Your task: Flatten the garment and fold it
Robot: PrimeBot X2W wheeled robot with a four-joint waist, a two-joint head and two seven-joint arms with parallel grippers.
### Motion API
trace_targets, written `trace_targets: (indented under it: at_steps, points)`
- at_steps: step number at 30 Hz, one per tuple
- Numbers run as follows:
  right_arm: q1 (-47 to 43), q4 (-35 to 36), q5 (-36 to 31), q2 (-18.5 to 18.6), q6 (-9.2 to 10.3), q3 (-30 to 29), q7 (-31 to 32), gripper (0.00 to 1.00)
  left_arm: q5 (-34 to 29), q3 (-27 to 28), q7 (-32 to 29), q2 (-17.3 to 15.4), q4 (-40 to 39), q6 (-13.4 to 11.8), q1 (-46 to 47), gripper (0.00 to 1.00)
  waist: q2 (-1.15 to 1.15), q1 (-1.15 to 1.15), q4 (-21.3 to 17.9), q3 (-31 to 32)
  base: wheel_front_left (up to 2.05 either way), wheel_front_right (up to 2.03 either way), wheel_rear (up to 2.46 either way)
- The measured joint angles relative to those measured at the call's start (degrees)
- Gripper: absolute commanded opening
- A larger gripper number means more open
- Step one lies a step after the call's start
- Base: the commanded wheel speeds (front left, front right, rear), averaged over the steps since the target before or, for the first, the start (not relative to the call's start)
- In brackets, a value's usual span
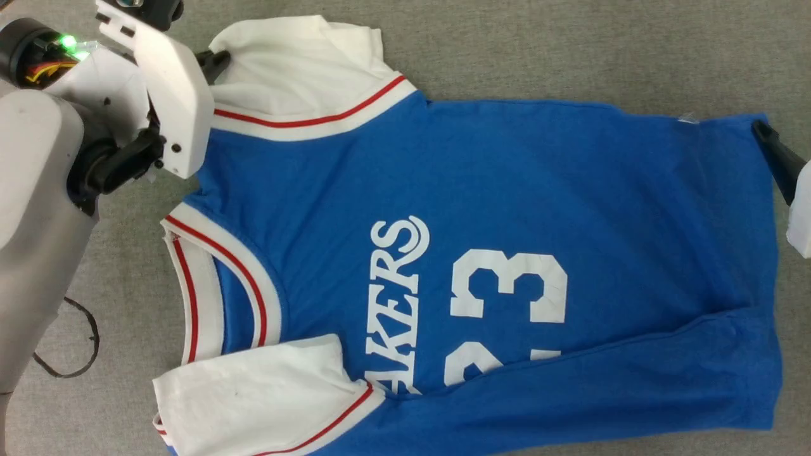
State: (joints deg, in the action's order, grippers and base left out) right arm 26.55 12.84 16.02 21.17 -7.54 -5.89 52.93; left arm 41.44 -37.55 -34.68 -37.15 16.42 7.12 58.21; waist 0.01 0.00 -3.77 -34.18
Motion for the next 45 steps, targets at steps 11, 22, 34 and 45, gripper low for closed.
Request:
trace_targets:
  at_steps: [11, 22, 34, 45]
  points:
    - [-0.17, -4.00, 2.55, 0.43, 0.01, 2.00, 3.43, 0.50, 0.44, -0.75, 0.51, 0.55, 0.02, 0.00, 0.89, 0.00, 0.00, 0.00, 1.17, -0.63, 0.00, 0.00, 0.00]
    - [1.25, -9.12, 2.10, -0.04, -0.02, 2.42, -2.69, 0.00, 0.07, -1.20, 7.71, 0.32, 1.11, 0.34, 0.80, 0.00, 0.00, 0.01, 1.53, -0.19, 0.00, 0.00, 0.00]
    - [-1.32, -9.81, 3.22, 0.03, 0.00, 2.63, -14.15, 0.00, -3.11, 1.47, 27.14, -0.70, -1.10, -0.33, -5.08, 0.00, 0.00, 0.01, 1.82, 5.33, 0.00, 0.00, 0.00]
    - [-12.97, -6.91, 7.17, -0.19, 0.00, 0.23, -18.93, 0.00, -0.57, 3.39, 31.66, -6.72, -16.91, -6.79, -22.92, 0.00, 0.00, -0.01, 2.29, 12.72, 0.00, 0.00, 0.00]
